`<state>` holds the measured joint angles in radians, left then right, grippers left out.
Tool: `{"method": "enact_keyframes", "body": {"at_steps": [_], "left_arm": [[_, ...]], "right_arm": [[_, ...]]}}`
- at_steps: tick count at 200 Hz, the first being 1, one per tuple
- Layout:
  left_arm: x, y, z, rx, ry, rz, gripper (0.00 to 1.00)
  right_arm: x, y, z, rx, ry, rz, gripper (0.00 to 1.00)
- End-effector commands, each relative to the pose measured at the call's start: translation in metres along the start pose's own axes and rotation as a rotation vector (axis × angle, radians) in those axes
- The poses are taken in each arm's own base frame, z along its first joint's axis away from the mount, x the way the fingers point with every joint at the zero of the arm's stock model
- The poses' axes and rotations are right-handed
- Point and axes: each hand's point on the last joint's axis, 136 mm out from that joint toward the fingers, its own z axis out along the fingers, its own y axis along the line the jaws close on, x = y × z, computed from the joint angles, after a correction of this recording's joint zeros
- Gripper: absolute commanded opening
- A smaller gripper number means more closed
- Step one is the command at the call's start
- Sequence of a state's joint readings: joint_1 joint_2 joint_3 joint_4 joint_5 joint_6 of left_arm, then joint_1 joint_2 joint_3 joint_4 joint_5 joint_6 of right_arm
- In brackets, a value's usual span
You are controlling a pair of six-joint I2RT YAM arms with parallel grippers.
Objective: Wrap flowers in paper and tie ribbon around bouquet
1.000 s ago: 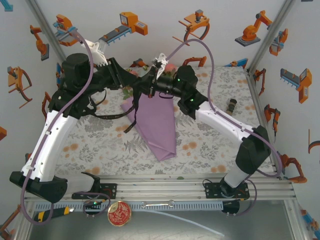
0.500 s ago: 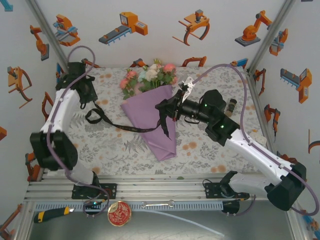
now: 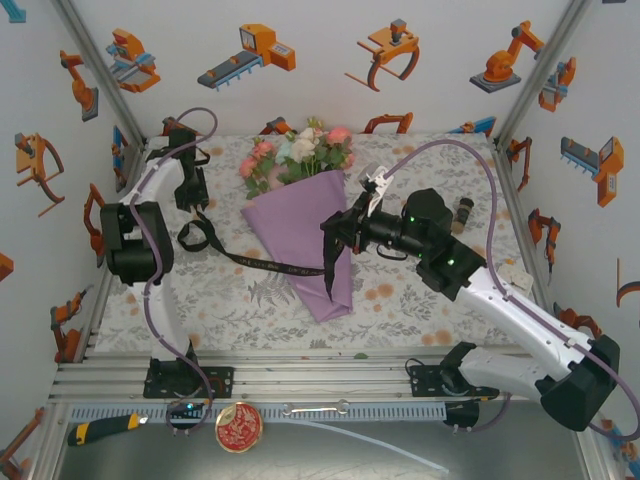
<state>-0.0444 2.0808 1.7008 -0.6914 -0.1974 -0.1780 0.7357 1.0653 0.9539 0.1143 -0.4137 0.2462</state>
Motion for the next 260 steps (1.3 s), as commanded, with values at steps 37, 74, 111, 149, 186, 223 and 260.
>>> {"method": "enact_keyframes", "body": {"at_steps": [37,74,111,149,186,223,260], "left_arm": [[-0.008,0.009,0.029,-0.069,0.052,-0.009,0.39],[-0.010,0.011,0.041,-0.087,0.094,0.011,0.23],[-0.028,0.024,-0.012,-0.041,0.026,-0.060,0.00],[-0.017,0.065,-0.168,0.272,-0.292,-0.544,0.00],[0.040,0.125,-0.267,0.236,-0.549,-0.802,0.00],[0.100,0.190,-0.293,0.072,-0.644,-1.061,0.00],[0.127,0.216,-0.266,0.098,-0.587,-1.265,0.00]], "right_arm": [[-0.014,0.001,-0.013,0.035,-0.032,-0.036,0.00],[-0.025,0.003,-0.022,0.053,-0.048,-0.036,0.00],[-0.047,-0.034,-0.060,0.364,-0.091,-0.041,0.00],[-0.079,-0.103,-0.190,1.049,-0.235,-0.036,0.00],[-0.069,-0.113,-0.279,1.397,-0.315,-0.002,0.00],[-0.028,-0.116,-0.317,1.568,-0.246,0.021,0.00],[-0.014,-0.112,-0.357,1.785,-0.239,-0.020,0.00]]}}
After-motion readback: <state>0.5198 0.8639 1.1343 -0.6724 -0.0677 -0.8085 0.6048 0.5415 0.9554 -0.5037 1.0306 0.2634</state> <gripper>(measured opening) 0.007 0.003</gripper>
